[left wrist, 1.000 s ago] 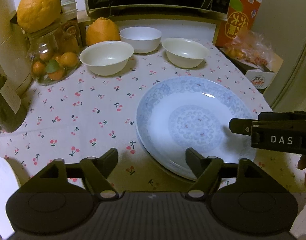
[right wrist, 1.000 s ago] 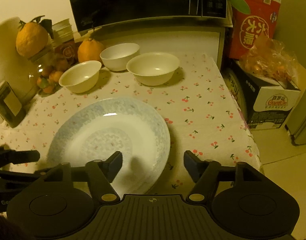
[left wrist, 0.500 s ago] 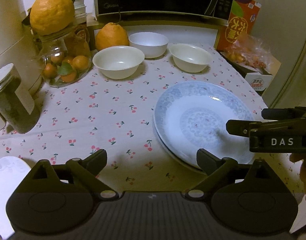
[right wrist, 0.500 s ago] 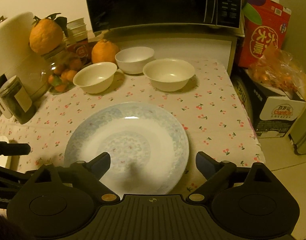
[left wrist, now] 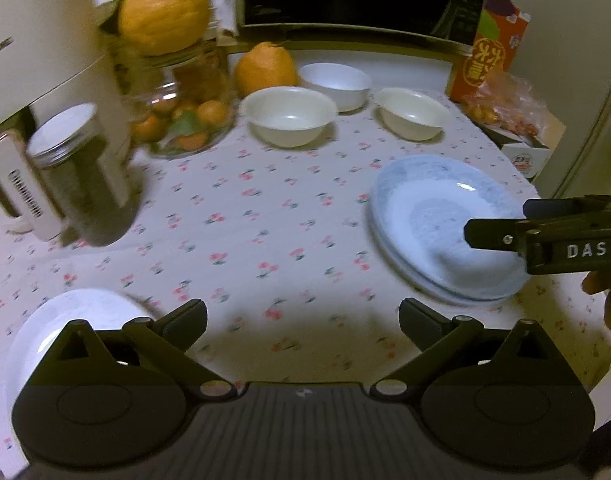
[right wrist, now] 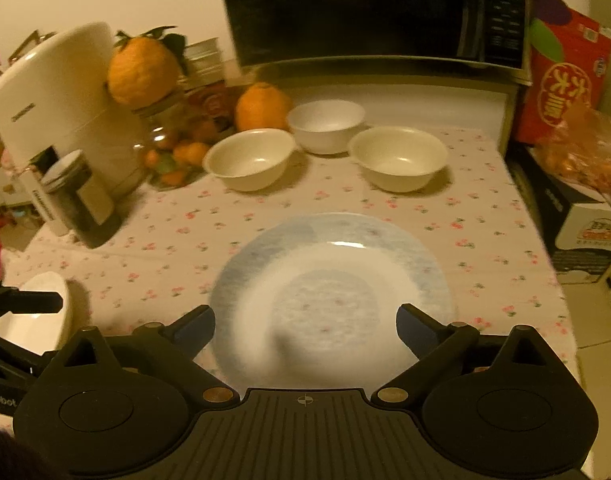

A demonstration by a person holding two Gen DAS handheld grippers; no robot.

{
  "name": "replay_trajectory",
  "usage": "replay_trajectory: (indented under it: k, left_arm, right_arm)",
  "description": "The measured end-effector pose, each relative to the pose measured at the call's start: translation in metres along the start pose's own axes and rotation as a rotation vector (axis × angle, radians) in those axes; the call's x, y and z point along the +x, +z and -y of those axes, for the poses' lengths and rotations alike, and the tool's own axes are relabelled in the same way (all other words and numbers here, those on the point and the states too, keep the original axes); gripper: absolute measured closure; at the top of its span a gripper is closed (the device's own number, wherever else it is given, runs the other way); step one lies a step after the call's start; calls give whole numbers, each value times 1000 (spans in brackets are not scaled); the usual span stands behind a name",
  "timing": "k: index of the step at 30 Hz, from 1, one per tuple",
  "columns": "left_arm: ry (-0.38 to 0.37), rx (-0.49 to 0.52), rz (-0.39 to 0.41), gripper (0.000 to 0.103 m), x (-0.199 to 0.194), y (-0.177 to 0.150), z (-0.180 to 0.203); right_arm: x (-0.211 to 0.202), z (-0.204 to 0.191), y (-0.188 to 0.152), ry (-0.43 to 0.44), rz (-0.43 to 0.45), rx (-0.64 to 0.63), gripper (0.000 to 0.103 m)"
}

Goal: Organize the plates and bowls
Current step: 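Close the left gripper on the white plate rim while the right gripper grips beside it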

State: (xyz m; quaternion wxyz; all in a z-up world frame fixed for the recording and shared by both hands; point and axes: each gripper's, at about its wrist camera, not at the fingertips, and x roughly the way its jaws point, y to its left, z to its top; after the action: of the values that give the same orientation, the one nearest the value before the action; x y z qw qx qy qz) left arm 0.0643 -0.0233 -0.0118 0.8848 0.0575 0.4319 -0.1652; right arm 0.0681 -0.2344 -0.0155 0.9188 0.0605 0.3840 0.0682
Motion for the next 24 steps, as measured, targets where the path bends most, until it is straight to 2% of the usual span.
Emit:
replay_trajectory:
  k: [8, 15, 24]
  left_arm:
    - [38, -31, -8, 0, -15, -11, -40]
    - [98, -16, -23, 0, -21, -20, -69]
    - [125, -57, -37, 1, -30, -34, -113]
  right_arm:
    - [5, -42, 2, 76, -18, -45, 4]
    - [13, -81, -1, 112, -41, -116, 4]
    - [28, -122, -10, 223, -110, -106, 4]
